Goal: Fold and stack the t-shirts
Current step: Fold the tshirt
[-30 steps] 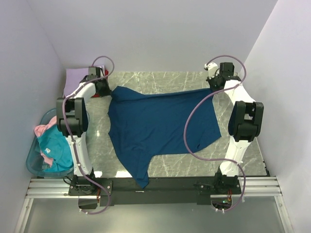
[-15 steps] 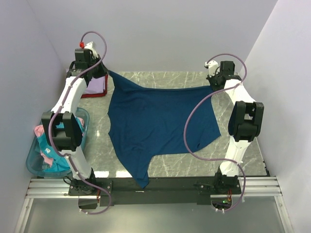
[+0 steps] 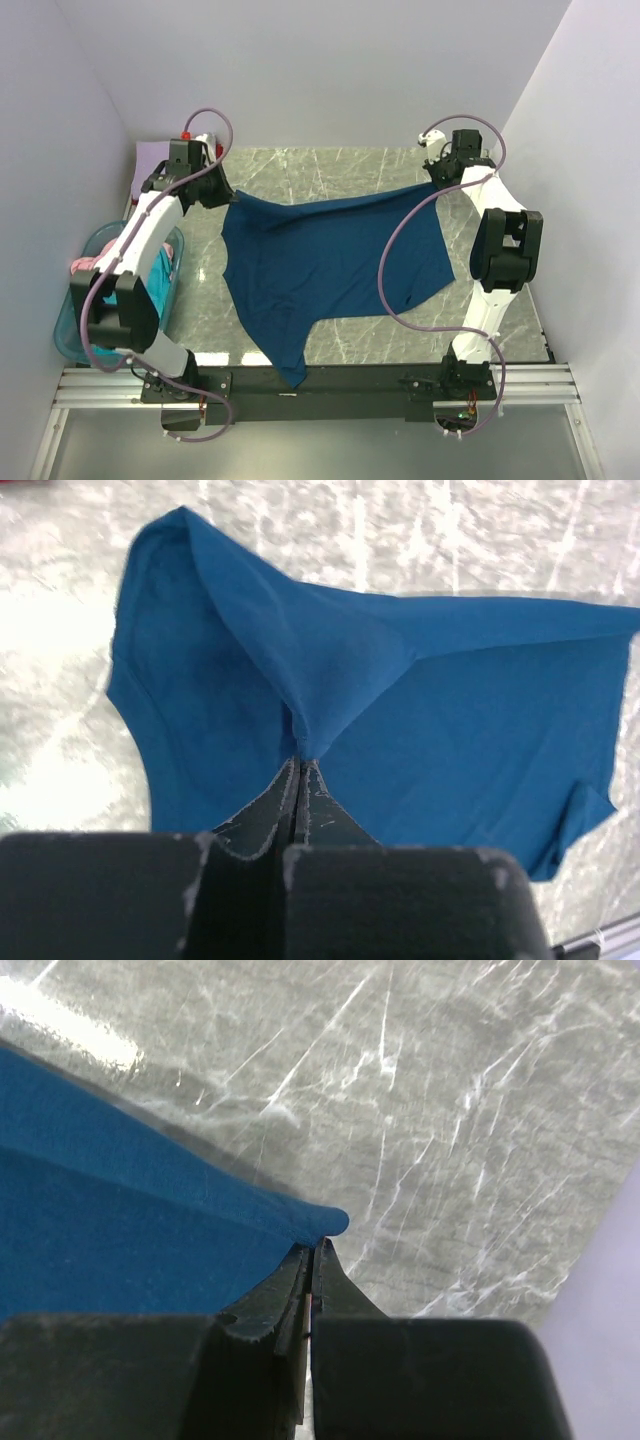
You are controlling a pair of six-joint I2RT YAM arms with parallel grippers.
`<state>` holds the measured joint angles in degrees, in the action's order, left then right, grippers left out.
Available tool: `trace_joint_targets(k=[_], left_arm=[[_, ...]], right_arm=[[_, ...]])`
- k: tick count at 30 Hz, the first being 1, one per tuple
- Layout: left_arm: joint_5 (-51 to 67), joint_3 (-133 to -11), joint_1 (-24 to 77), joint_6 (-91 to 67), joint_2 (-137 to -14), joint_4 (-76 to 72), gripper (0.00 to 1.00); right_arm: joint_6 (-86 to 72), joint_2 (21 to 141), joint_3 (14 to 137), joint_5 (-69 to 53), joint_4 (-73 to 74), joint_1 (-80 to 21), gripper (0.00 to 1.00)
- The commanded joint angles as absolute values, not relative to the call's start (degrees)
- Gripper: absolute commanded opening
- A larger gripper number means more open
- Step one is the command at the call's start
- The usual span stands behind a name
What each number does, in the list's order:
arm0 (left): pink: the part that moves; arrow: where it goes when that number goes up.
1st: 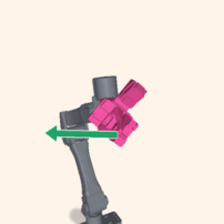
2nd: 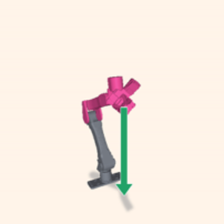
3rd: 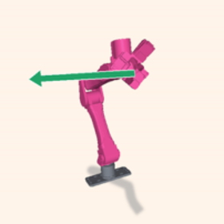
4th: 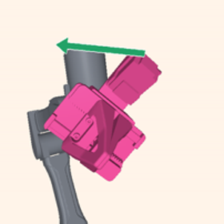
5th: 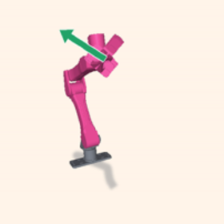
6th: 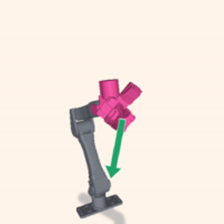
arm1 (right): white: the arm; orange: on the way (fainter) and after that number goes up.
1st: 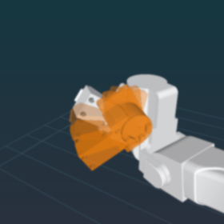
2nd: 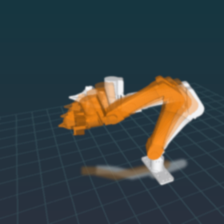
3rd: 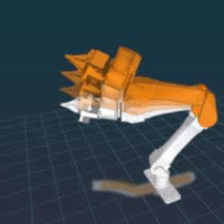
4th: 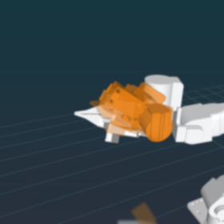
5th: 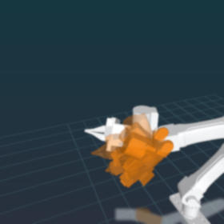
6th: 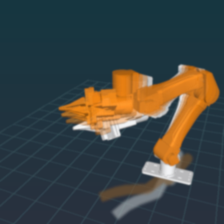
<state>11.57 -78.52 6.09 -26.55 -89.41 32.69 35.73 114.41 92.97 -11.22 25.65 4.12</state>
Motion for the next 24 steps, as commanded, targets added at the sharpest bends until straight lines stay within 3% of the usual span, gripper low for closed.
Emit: trace_joint_targets(k=[1,17,24], left_arm=[[8.79,-77.09,7.21,-29.52,-85.52,35.58,0.00],[10.46,-56.53,10.55,-39.11,-74.27,30.68,0.01],[9.24,-54.49,10.46,-40.96,-71.19,29.71,0.01]], right_arm=[[37.35,110.92,92.72,-10.99,24.52,4.39,0.00],[38.50,111.80,92.73,-10.90,25.05,4.66,0.00],[39.90,111.45,92.37,-11.60,26.10,4.66,0.00]])
